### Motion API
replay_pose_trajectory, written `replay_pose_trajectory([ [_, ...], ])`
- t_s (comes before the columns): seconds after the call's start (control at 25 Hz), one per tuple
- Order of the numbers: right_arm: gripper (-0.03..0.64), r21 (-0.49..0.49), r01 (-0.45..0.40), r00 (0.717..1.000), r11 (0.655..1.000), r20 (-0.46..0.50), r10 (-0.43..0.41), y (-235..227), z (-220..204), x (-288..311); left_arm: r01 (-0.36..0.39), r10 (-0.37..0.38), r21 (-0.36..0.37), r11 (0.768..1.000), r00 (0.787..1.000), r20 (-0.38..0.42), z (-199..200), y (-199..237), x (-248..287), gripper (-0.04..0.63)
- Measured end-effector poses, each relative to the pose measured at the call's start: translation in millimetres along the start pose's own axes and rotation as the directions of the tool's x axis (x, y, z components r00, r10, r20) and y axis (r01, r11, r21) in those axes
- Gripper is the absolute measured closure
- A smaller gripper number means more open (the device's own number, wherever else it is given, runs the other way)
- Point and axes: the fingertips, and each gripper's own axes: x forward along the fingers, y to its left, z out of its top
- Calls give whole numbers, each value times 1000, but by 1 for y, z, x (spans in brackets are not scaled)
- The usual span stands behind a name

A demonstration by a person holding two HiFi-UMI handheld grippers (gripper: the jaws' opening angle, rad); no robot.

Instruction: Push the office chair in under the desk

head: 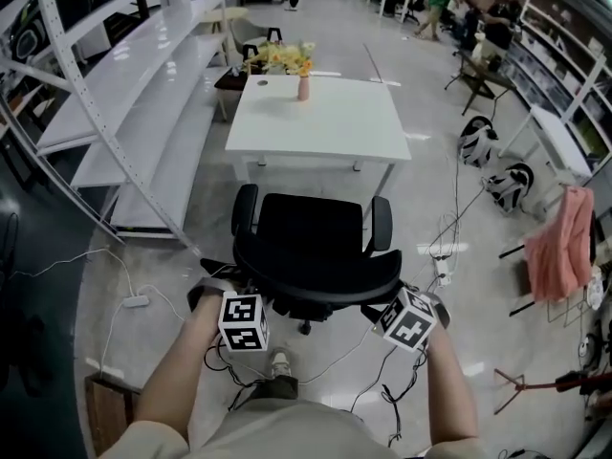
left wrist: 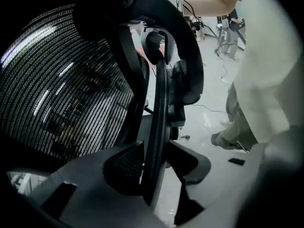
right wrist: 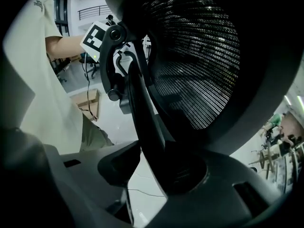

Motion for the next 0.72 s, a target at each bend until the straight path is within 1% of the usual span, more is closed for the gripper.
replay_pose_trajectory([
  [0.2,448,-4,2,1000,1000,2,-2,-37,3,5,36,-36,-22,999,999,5,9,33,16,433],
  [0.36,443,1,18,1000,1000,-2,-18,-64,3,10,39,-38,-19,999,999,9,13,54,29,433],
  [0.44,440,6,32,999,999,-15,-32,-79,5,14,42,-42,-18,999,999,9,13,67,35,434],
  [0.56,437,21,29,999,999,-43,-28,-94,8,21,52,-51,-17,999,999,13,10,83,43,436],
  [0.72,436,6,37,998,999,-57,-37,-112,8,24,64,-64,-18,998,998,9,14,97,52,437],
])
